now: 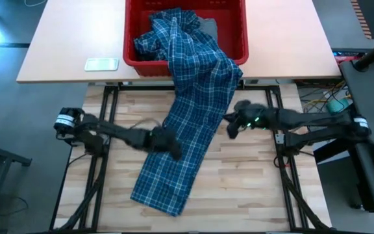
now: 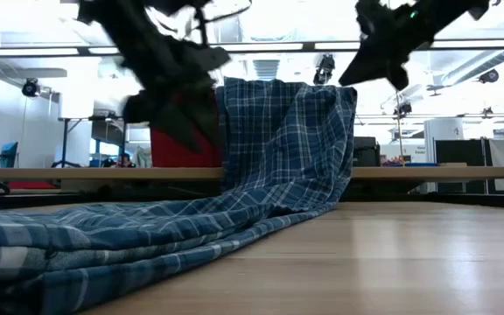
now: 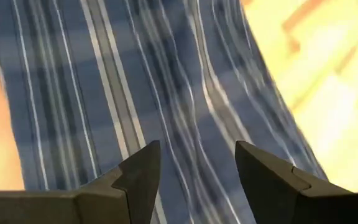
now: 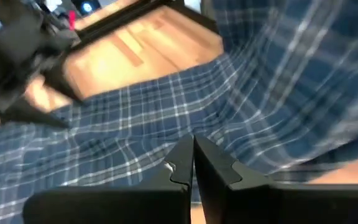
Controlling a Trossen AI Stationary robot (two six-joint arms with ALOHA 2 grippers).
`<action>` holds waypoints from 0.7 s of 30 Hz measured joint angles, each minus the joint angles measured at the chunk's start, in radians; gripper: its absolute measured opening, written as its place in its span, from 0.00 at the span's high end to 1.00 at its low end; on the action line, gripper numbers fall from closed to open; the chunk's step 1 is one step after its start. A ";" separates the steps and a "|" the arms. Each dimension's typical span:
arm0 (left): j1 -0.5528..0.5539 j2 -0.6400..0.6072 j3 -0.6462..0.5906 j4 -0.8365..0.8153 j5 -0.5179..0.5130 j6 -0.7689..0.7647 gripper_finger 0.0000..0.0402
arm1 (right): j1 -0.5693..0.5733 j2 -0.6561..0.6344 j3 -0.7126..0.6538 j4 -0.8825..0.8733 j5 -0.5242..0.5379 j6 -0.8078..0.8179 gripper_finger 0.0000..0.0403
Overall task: Fold Laundry from Bin
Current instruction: Fold the blue patterned pants
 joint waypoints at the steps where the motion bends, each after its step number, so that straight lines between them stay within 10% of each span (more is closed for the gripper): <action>1: 0.043 0.006 0.000 0.046 0.016 0.067 0.52 | 0.014 0.039 -0.012 0.020 0.034 0.001 0.98; 10: 0.327 0.196 0.001 0.436 0.141 0.363 0.52 | -0.094 0.383 -0.092 0.394 0.119 0.126 0.98; 21: 0.394 0.463 0.008 0.688 0.132 0.177 0.52 | -0.259 0.462 -0.088 0.182 0.109 0.292 0.98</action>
